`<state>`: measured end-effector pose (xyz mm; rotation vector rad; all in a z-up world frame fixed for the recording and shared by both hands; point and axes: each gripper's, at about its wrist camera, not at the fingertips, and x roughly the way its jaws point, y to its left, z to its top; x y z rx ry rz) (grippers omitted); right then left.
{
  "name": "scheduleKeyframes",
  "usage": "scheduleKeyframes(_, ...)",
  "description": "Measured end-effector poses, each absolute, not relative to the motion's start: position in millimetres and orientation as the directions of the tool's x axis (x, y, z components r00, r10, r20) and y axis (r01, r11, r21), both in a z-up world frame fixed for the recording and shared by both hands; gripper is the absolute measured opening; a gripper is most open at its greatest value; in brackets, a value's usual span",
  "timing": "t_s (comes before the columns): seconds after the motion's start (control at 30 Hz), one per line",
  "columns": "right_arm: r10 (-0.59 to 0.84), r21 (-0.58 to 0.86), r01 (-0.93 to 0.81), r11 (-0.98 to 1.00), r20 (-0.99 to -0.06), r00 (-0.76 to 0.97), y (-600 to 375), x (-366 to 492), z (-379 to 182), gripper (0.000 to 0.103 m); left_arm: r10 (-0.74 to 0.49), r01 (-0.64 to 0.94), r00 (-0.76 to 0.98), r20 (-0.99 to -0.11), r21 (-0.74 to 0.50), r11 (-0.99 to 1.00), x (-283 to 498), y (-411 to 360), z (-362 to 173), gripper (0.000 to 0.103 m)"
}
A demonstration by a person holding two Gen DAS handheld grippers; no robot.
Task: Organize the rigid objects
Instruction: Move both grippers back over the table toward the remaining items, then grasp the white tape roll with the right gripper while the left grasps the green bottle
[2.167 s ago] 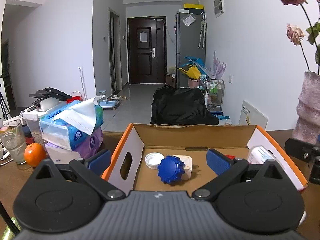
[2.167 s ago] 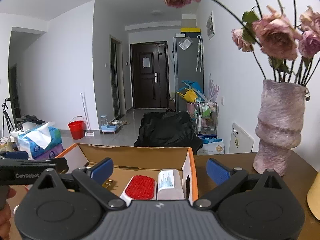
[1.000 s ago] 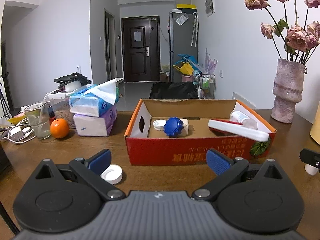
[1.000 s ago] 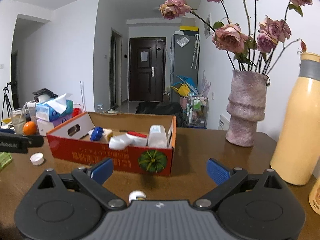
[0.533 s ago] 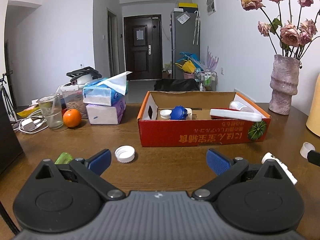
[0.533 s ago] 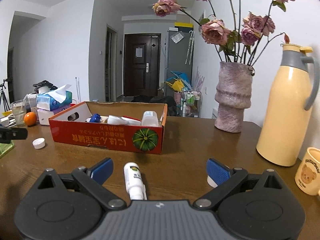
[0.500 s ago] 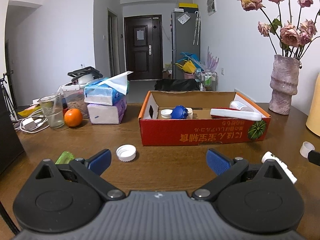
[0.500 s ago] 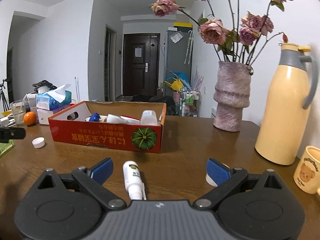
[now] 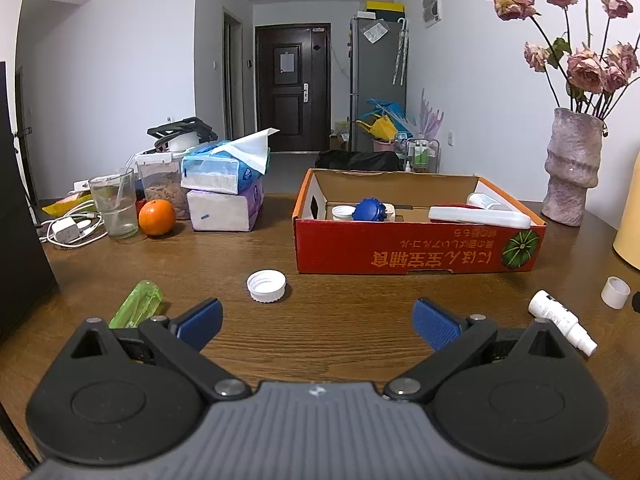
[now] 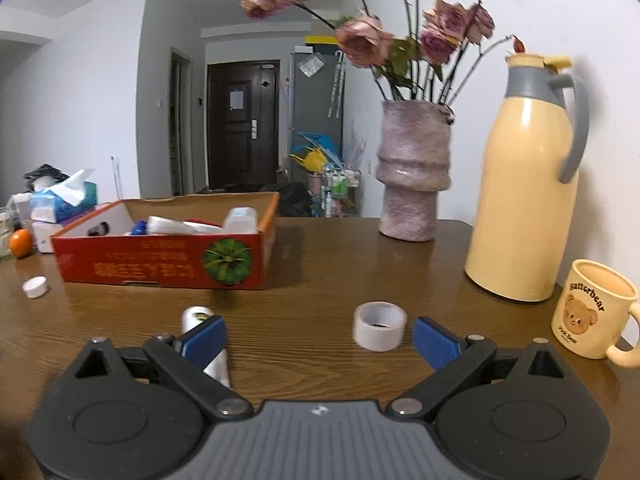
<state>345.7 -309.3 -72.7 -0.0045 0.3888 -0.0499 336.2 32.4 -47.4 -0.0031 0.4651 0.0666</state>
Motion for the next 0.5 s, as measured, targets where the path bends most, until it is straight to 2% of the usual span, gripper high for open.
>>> scheduleKeyframes(0.13, -0.114, -0.077, 0.091, 0.993, -0.391, 0.913, -329, 363, -83, 0.098, 0.068, -0.071, 0.89, -0.45, 0.011, 0.997, 338, 35, -47, 0.103)
scheduleKeyframes(0.2, -0.125, -0.088, 0.096, 0.992, -0.431, 0.894, -339, 379, -91, 0.096, 0.077, -0.08, 0.89, -0.45, 0.012, 0.997, 340, 37, -47, 0.103)
scheduleKeyframes(0.33, -0.103, -0.054, 0.088, 0.995, -0.511, 0.853, -353, 404, -99, 0.088, 0.104, -0.114, 0.886, -0.453, 0.005, 0.994, 344, 48, -47, 0.103)
scheduleKeyframes(0.5, -0.113, -0.035, 0.112, 0.993, -0.544, 0.831, -363, 429, -103, 0.081, 0.138, -0.158, 0.876, -0.462, -0.004, 0.987, 350, 68, -48, 0.103)
